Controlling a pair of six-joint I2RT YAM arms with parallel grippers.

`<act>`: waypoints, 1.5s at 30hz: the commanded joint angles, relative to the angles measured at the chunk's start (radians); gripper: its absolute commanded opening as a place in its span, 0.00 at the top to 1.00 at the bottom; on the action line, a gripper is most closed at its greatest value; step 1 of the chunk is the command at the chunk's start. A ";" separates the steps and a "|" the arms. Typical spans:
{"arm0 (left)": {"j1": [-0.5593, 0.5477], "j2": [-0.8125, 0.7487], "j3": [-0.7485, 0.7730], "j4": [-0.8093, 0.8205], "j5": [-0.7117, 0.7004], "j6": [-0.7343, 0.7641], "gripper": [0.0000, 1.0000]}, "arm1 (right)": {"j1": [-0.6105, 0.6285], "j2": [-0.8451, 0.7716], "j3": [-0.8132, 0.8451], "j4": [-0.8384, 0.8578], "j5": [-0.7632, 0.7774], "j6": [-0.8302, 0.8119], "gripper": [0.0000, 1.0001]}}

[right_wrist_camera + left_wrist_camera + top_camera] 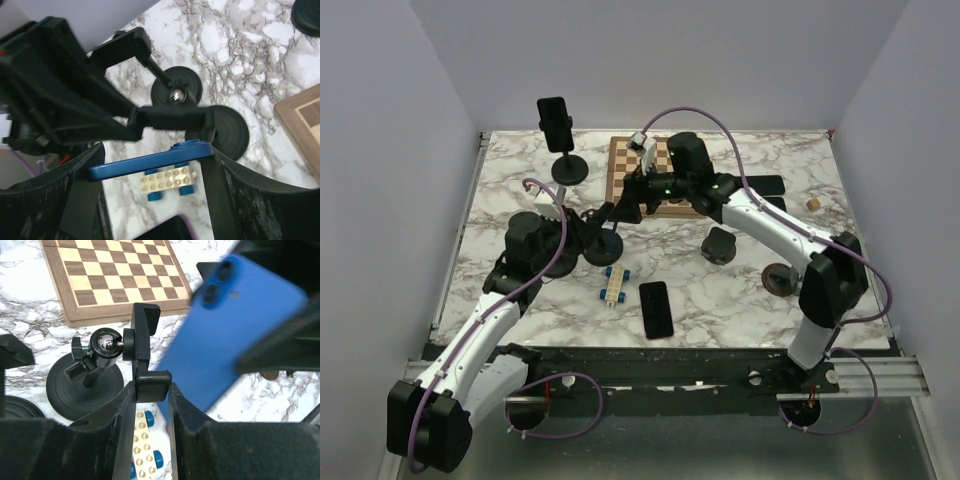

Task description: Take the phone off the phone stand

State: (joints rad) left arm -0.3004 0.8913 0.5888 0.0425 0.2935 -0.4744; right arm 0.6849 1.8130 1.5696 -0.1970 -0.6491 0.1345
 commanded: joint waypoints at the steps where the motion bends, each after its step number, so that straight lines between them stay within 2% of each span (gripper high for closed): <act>1: 0.023 0.018 -0.009 -0.117 -0.062 -0.030 1.00 | -0.015 -0.197 -0.078 0.118 -0.029 0.181 0.99; 5: 0.023 0.029 -0.012 -0.097 -0.057 -0.035 1.00 | -0.015 -0.244 -0.143 0.143 -0.076 0.280 0.99; 10: 0.023 0.044 0.006 -0.110 -0.034 -0.047 1.00 | -0.015 -0.327 -0.243 -0.040 0.087 0.291 0.99; 11: 0.024 0.052 0.016 -0.120 -0.019 -0.051 0.97 | -0.015 -0.342 -0.272 -0.080 0.145 0.284 0.99; 13: 0.024 0.070 0.033 -0.136 0.006 -0.066 0.84 | -0.015 -0.378 -0.331 -0.152 0.218 0.271 0.99; 17: 0.024 0.076 0.040 -0.122 0.049 -0.088 0.64 | -0.015 -0.452 -0.441 -0.267 0.291 0.259 0.99; 21: 0.024 0.039 0.059 -0.130 0.054 -0.088 0.47 | -0.014 -0.577 -0.554 -0.336 0.306 0.280 0.99; 26: 0.025 -0.029 0.140 -0.228 0.039 -0.033 0.35 | -0.014 -0.736 -0.680 -0.400 0.326 0.333 0.99; 27: 0.026 -0.047 0.158 -0.247 0.032 -0.020 0.24 | -0.014 -0.757 -0.702 -0.405 0.328 0.344 0.99; 28: 0.026 -0.068 0.175 -0.268 0.023 -0.004 0.19 | -0.014 -0.776 -0.718 -0.410 0.330 0.358 0.99; 34: 0.030 -0.127 0.322 -0.368 -0.057 0.066 0.10 | -0.013 -0.736 -0.695 -0.467 0.374 0.401 0.99; 41: 0.031 -0.078 0.509 -0.373 -0.071 0.115 0.09 | 0.002 -0.577 -0.639 -0.551 0.531 0.430 0.99; 45: 0.030 -0.057 0.550 -0.372 -0.082 0.178 0.09 | 0.020 -0.500 -0.615 -0.570 0.615 0.449 0.99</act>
State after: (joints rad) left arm -0.2760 0.8097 1.0996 -0.2958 0.2478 -0.3813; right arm 0.6865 1.2686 0.9001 -0.7208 -0.1516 0.5434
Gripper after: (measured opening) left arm 0.912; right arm 0.788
